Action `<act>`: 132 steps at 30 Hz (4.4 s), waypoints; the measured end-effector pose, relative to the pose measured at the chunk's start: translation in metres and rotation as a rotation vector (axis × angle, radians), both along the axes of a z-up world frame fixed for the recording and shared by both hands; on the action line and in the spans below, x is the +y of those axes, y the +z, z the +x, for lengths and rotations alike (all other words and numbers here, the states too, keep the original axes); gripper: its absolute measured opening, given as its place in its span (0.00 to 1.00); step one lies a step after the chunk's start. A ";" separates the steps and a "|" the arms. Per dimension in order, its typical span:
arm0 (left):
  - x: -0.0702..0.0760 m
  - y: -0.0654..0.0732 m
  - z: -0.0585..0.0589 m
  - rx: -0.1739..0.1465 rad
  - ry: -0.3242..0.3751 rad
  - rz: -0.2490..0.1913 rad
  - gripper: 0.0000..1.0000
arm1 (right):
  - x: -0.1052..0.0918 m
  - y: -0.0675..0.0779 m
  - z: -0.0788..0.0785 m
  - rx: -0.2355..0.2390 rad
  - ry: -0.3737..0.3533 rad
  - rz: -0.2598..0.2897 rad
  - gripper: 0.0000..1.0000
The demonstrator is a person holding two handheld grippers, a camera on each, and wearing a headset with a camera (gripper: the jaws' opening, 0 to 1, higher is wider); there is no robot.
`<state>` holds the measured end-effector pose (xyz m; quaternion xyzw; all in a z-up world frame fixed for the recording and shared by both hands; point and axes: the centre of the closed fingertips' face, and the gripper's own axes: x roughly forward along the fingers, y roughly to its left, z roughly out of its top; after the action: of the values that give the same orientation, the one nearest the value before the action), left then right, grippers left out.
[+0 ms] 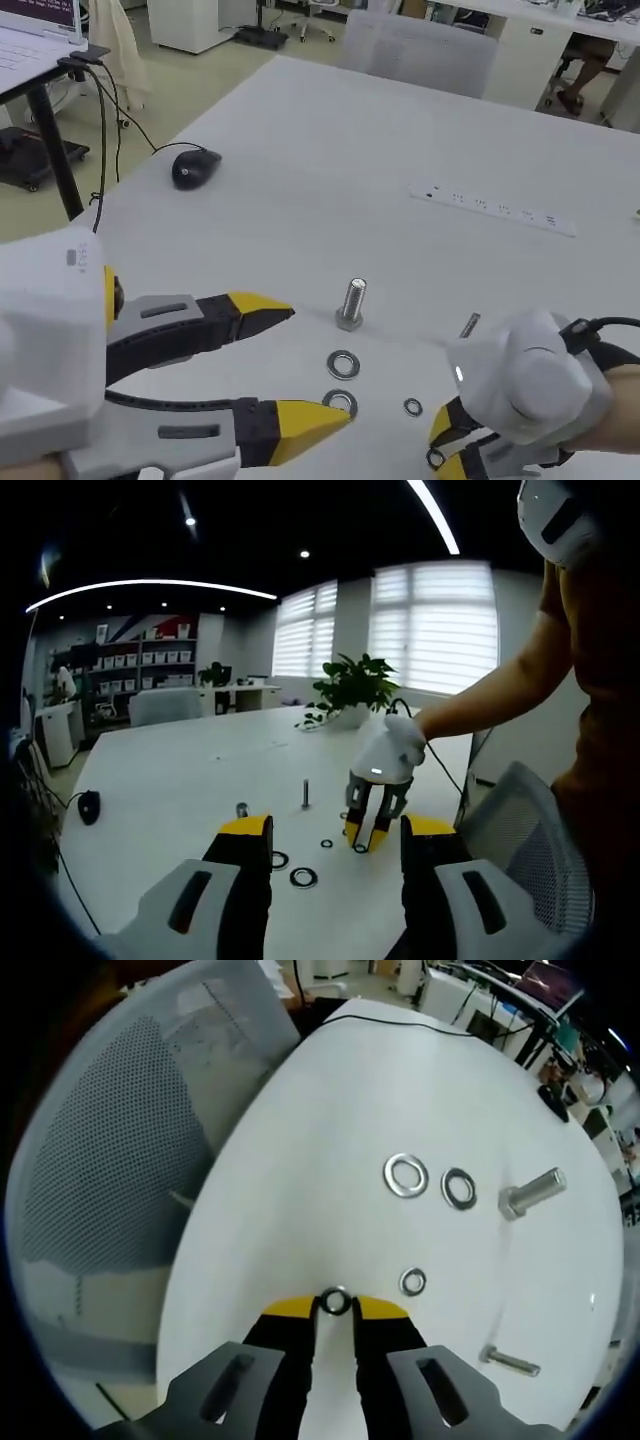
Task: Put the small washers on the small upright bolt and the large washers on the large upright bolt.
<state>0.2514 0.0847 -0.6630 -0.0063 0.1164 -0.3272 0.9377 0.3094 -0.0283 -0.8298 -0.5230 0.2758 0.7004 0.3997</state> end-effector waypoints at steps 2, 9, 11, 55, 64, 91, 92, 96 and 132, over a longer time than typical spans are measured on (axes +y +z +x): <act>-0.001 0.000 -0.001 0.002 0.000 0.001 0.50 | 0.000 0.000 0.001 -0.006 -0.006 -0.003 0.16; -0.006 0.002 -0.001 -0.001 -0.002 -0.002 0.50 | -0.001 0.000 0.002 -0.006 -0.028 -0.009 0.14; -0.009 0.002 -0.001 -0.001 -0.006 0.000 0.50 | -0.001 0.000 0.002 -0.007 -0.029 -0.006 0.13; -0.015 0.003 -0.003 0.005 -0.020 0.018 0.50 | 0.000 0.089 0.132 -0.139 -0.243 0.049 0.12; -0.013 0.005 -0.001 0.002 -0.011 0.016 0.50 | 0.007 0.081 0.136 -0.113 -0.234 0.028 0.12; -0.014 0.006 -0.001 0.009 -0.009 0.008 0.50 | 0.007 0.058 0.140 -0.117 -0.207 -0.015 0.12; -0.012 0.006 -0.001 0.008 -0.009 0.007 0.50 | 0.006 0.056 0.140 -0.118 -0.205 -0.017 0.12; -0.013 0.005 -0.002 0.010 -0.009 0.006 0.50 | 0.006 0.048 0.140 -0.116 -0.204 -0.025 0.12; -0.022 0.008 -0.006 0.019 -0.024 0.032 0.50 | -0.014 0.037 0.130 -0.130 -0.218 0.009 0.17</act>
<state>0.2458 0.0628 -0.6554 0.0068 0.1305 -0.3364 0.9326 0.4394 -0.0423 -0.7932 -0.5322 0.3014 0.6187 0.4930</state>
